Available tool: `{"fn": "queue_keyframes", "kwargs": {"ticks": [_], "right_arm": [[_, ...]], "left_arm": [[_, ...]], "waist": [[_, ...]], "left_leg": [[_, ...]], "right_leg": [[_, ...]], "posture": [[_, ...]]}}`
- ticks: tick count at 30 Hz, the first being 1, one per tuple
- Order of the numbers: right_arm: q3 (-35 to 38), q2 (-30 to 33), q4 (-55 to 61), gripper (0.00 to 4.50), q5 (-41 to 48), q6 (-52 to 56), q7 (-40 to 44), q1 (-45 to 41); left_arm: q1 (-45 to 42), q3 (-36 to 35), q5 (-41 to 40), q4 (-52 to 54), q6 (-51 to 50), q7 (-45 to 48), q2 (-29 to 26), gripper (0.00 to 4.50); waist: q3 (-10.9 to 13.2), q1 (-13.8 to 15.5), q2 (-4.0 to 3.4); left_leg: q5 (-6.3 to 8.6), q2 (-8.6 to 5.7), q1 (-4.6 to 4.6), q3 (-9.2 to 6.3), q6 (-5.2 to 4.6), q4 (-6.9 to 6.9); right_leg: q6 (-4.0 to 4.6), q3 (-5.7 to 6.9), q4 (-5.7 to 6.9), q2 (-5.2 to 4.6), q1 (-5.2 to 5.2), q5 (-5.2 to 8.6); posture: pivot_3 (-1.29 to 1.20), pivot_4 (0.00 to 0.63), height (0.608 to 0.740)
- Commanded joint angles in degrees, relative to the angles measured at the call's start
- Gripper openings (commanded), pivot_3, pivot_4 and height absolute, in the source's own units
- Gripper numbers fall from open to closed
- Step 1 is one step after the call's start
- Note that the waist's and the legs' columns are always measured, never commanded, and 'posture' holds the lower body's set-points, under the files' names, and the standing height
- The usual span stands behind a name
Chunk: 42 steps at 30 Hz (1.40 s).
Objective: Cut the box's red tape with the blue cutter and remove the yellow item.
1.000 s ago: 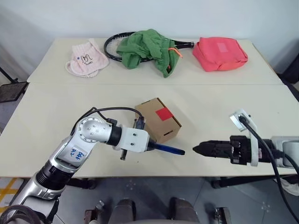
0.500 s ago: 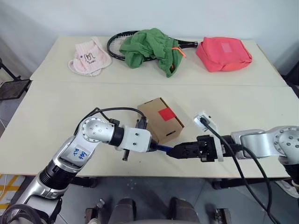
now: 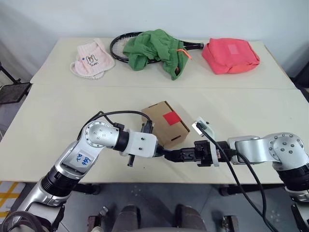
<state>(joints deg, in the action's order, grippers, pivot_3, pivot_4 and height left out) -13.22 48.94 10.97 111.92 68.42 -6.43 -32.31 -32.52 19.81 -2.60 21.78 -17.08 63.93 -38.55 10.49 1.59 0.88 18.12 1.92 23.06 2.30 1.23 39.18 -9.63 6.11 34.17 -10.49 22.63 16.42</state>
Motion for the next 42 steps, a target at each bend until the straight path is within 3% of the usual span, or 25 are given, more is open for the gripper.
{"fn": "queue_keyframes", "kwargs": {"ticks": [1,3,13,21,25,30,33,36,39,42], "right_arm": [[1.72,-0.83,0.23,4.09,1.08,-0.47,-0.83,-0.45],[1.87,-1.39,-0.05,3.57,1.08,-0.68,-1.45,-0.5],[2.99,-3.08,0.22,0.14,1.08,-1.35,-3.3,0.72],[3.75,-3.05,1.18,0.11,1.08,-1.43,-3.19,1.92],[6.68,-0.31,3.21,0.11,1.08,-1.31,-1.14,3.74],[16.82,5.92,7.09,0.11,1.08,-2.69,4.09,9.16],[27.08,12.07,10.93,0.11,1.08,-3.1,10.86,14.51],[39.36,18.34,12.39,0.11,1.08,-1.55,17.58,22.9],[52.28,21.53,11.12,0.11,1.08,0.42,19.03,31.52],[59.21,21.54,12.15,0.11,1.08,0.29,17.62,37.99]], "left_arm": [[-0.66,0.09,0.07,2.35,-0.21,-0.43,0.23,0.4],[-0.73,0.13,0.15,2.34,-0.29,-0.53,0.3,0.4],[-0.76,0.1,0.3,2.41,-0.54,-0.9,0.36,0.4],[-0.58,-0.91,-1.39,2.74,-2.44,-0.95,0.69,0.4],[0.14,-6.03,-9.23,5.36,-8.94,1.03,-0.5,1.71],[1.13,-17.39,-23.58,5.36,-14.93,7.91,-6.07,3.24],[-1.52,-22.87,-29.58,0.41,-18.45,6.31,-5.65,3.25],[-3.72,-22.89,-29.83,-6.36,-18.21,3.54,-2.43,3.25],[-4.94,-18.9,-25.74,-13.27,-14.16,2.2,1.56,2.67],[-7.18,-17.36,-22.42,-20.58,-10.56,-0.78,5.35,1.73]], "waist": [[0.0,-0.01,0.0],[0.0,0.01,0.0],[0.0,0.01,0.0],[0.0,-0.01,0.0],[0.0,0.02,0.0],[0.0,-0.07,-0.02],[0.04,0.22,-0.08],[0.04,1.3,-0.08],[0.04,1.72,-0.06],[0.05,1.7,0.02]], "left_leg": [[0.0,0.0,0.0,0.0,0.0,0.0],[0.0,0.0,0.0,0.0,0.0,0.0],[0.0,0.0,0.0,0.0,0.0,0.0],[0.0,0.0,0.0,0.0,0.0,0.0],[0.0,0.0,0.02,-0.01,0.0,0.0],[0.0,0.01,0.03,-0.01,0.0,-0.02],[0.0,0.0,0.02,0.01,0.0,-0.02],[0.0,0.01,-0.02,-0.02,-0.01,0.0],[0.01,-0.03,-0.03,0.02,-0.03,0.02],[0.01,-0.03,-0.02,0.03,-0.03,0.03]], "right_leg": [[0.0,0.0,0.0,0.0,0.0,0.0],[0.0,0.0,0.0,0.0,0.0,0.0],[0.0,0.0,0.0,0.0,0.0,0.0],[0.0,0.0,0.01,0.0,0.0,0.0],[0.0,0.0,0.0,0.0,0.02,0.0],[0.0,0.0,0.0,0.0,0.03,0.0],[0.0,-0.01,0.0,0.0,0.03,0.0],[0.0,0.01,0.0,0.0,-0.03,0.0],[-0.08,-0.01,-0.12,-0.01,-0.12,-0.1],[-0.08,-0.01,-0.16,0.0,-0.12,-0.15]], "posture": [[0.0,0.15,0.74],[0.0,0.15,0.74],[0.0,0.15,0.74],[0.0,0.15,0.74],[0.0,0.15,0.74],[0.0,0.15,0.74],[0.0,0.15,0.74],[0.0,0.15,0.74],[0.0,0.15,0.74],[0.0,0.15,0.74]]}}
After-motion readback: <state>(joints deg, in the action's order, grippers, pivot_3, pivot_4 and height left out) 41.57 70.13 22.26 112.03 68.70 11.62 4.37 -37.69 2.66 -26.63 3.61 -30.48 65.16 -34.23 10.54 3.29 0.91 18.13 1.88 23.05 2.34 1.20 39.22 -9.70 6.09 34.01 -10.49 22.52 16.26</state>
